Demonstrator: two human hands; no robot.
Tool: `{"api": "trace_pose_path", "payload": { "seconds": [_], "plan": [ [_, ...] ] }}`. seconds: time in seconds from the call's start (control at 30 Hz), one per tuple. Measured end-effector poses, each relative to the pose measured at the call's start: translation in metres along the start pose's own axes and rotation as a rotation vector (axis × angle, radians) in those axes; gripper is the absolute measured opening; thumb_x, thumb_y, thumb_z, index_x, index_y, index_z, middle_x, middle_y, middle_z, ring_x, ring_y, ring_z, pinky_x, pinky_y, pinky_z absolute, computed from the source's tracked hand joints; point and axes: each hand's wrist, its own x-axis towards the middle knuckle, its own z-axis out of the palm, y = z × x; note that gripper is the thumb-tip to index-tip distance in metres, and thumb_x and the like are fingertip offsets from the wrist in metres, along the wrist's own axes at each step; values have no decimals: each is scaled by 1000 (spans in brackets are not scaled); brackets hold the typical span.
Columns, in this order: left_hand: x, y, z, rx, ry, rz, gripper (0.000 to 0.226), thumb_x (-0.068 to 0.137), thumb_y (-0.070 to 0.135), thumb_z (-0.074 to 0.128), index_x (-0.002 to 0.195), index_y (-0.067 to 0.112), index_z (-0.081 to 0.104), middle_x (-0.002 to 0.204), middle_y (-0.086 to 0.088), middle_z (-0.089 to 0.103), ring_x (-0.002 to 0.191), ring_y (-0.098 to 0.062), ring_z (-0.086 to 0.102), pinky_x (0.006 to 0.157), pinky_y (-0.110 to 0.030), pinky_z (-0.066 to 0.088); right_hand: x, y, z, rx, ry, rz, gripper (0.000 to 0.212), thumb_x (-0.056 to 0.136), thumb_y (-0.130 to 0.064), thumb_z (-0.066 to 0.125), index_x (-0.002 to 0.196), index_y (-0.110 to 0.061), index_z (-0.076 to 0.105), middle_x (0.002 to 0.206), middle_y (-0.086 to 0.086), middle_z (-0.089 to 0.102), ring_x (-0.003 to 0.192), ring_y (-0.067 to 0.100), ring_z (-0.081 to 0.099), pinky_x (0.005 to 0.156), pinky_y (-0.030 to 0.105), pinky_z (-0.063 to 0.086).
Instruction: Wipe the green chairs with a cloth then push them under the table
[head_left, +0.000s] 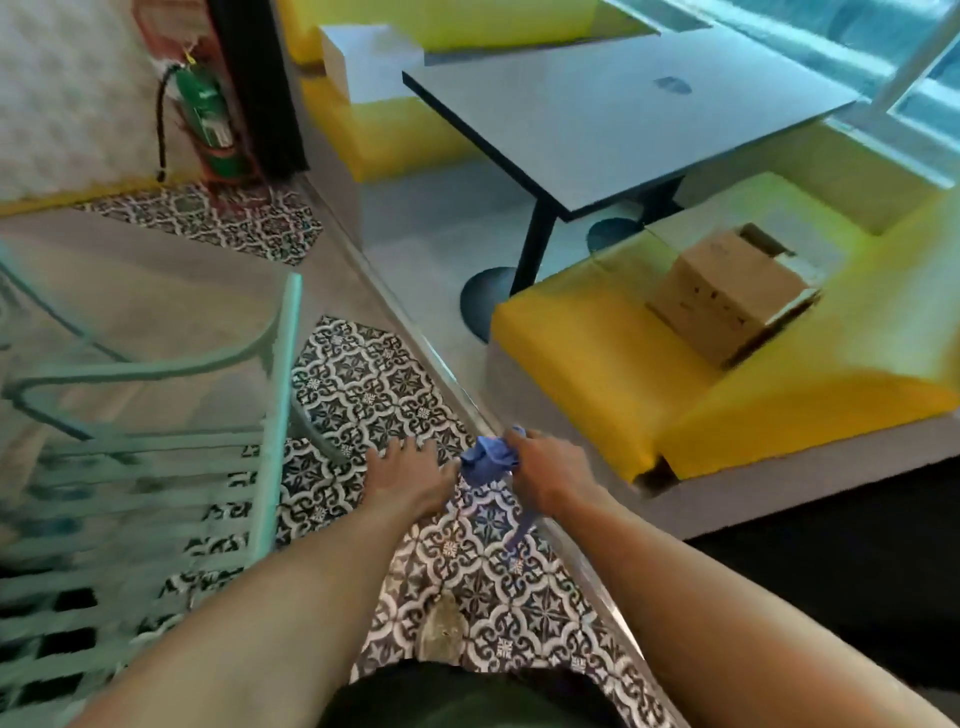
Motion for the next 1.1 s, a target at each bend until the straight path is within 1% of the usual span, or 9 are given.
{"api": "trace_pose_path", "payload": {
  "seconds": [0.13,0.23,0.33,0.43,0.57,0.67,0.77,0.9,1.1],
  "plan": [
    [61,-13,-51,-53,32,-66,65,94,63,22,136,19,45,143,-11,47,132,-30,40,109,-57,24,81,-2,-42,-34,44,-58,35,84,-19,54,118,-24,48,114,7,63,98,32,62,63,33,40],
    [104,-26,-80,-87,61,-128,64,94,63,22,132,19,47,137,-11,52,129,-31,44,107,-55,27,143,-6,-66,-57,43,-125,40,79,-18,58,118,-24,48,111,6,64,95,32,63,61,33,42],
    [153,-38,-104,-99,75,-198,61,94,62,24,126,18,52,129,-12,58,122,-32,49,102,-52,33,212,-13,-82,-42,78,-215,35,80,-17,53,114,-24,49,110,6,64,93,32,64,63,33,43],
    [208,-51,-127,-118,97,-264,60,95,60,27,128,18,53,131,-13,57,124,-32,48,102,-50,34,290,-23,-95,-54,80,-311,32,83,-21,52,115,-24,49,112,5,64,95,32,64,67,34,45],
    [275,-74,-168,-147,133,-355,59,96,57,27,133,16,49,137,-13,52,130,-32,41,106,-48,32,387,-38,-119,-59,58,-441,38,85,-22,54,122,-25,47,115,2,62,98,30,63,67,30,39],
    [316,-96,-201,-200,211,-426,58,96,56,25,132,18,48,139,-11,50,130,-31,38,105,-47,31,452,-59,-148,-73,46,-528,39,86,-21,54,125,-23,46,117,4,61,99,31,63,71,32,44],
    [352,-124,-228,-249,271,-503,56,95,55,27,134,19,45,140,-9,47,132,-30,35,105,-48,28,510,-94,-182,-112,55,-619,39,87,-19,53,125,-23,46,118,6,61,99,32,62,75,33,46],
    [386,-174,-244,-369,287,-650,60,94,56,25,140,19,40,145,-10,41,136,-30,29,107,-50,24,572,-156,-215,-206,37,-734,36,87,-20,52,123,-22,46,119,7,60,103,34,61,76,35,47],
    [413,-273,-236,-578,285,-855,66,96,58,20,148,18,28,154,-12,29,143,-31,19,113,-53,15,637,-288,-217,-401,-6,-950,38,88,-18,51,124,-20,41,123,8,56,105,34,59,78,36,46]
  ]
}}
